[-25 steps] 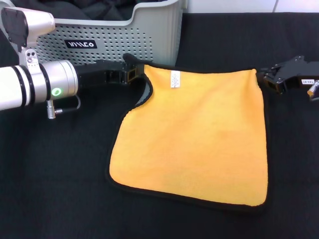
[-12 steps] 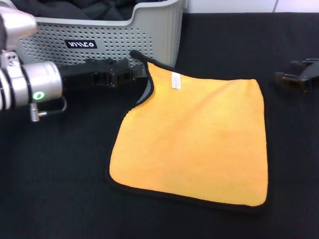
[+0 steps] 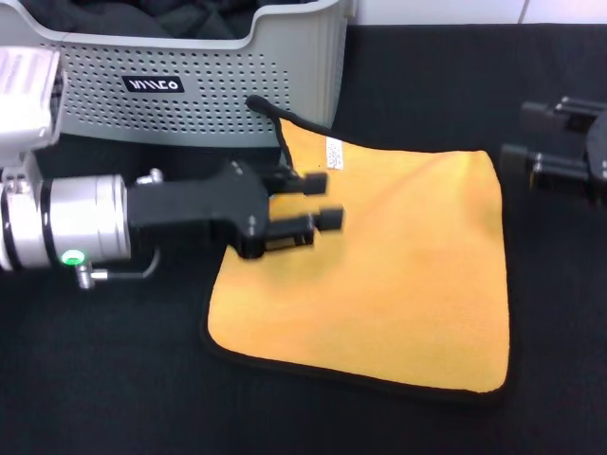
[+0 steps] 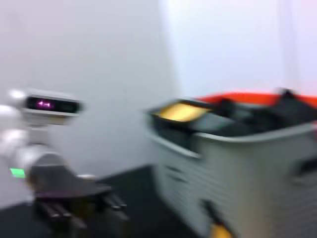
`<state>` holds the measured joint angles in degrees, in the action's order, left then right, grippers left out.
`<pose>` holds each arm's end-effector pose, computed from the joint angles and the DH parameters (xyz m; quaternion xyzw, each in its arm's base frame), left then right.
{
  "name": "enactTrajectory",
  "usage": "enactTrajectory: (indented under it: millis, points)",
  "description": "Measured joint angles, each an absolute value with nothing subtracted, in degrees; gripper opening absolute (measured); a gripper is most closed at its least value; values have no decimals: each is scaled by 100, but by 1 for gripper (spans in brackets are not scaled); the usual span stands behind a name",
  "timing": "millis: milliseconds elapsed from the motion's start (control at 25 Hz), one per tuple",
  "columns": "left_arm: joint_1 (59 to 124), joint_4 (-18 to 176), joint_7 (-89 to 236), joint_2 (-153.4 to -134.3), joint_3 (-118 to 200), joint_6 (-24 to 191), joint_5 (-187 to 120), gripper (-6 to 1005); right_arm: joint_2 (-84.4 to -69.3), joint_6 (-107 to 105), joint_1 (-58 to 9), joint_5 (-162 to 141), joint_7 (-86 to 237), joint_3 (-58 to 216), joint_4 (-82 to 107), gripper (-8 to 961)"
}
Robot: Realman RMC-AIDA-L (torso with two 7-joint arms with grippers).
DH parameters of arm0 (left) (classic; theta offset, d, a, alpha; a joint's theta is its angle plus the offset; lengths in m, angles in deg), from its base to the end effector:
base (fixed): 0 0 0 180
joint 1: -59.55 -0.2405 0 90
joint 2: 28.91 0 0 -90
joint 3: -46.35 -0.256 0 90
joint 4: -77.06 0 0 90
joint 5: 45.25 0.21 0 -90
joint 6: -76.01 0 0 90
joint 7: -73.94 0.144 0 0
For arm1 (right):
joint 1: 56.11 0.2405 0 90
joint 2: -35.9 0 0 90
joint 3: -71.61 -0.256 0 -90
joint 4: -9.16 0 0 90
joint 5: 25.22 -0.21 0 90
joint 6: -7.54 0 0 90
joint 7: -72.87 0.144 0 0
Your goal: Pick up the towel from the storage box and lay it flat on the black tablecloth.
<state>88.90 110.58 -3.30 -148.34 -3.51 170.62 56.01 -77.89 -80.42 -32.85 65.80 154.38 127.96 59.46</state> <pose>-0.2326 0.3105 -0.0195 -0.9260 -0.1897 -0.3225 0.0510 0.2363 0.3368 0.0545 -0.9309 0.1311 0.2923 0.1753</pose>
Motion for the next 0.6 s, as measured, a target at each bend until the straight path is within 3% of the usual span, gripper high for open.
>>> enactTrajectory:
  millis: [160, 360, 600]
  points:
    - [8910, 10968, 242, -14757, -342, 18227, 5441, 532, -7807, -9030, -3264, 6553, 15374, 12795, 5870, 636]
    - [8604, 11002, 477, -14572, -332, 18809, 4668, 538, -7991, -9813, -3176, 6489, 15136, 12868, 5633, 643]
    - [8265, 11012, 792, -14445, -176, 18802, 4134, 552, -8019, -9801, -2898, 6418, 14862, 12953, 5055, 658]
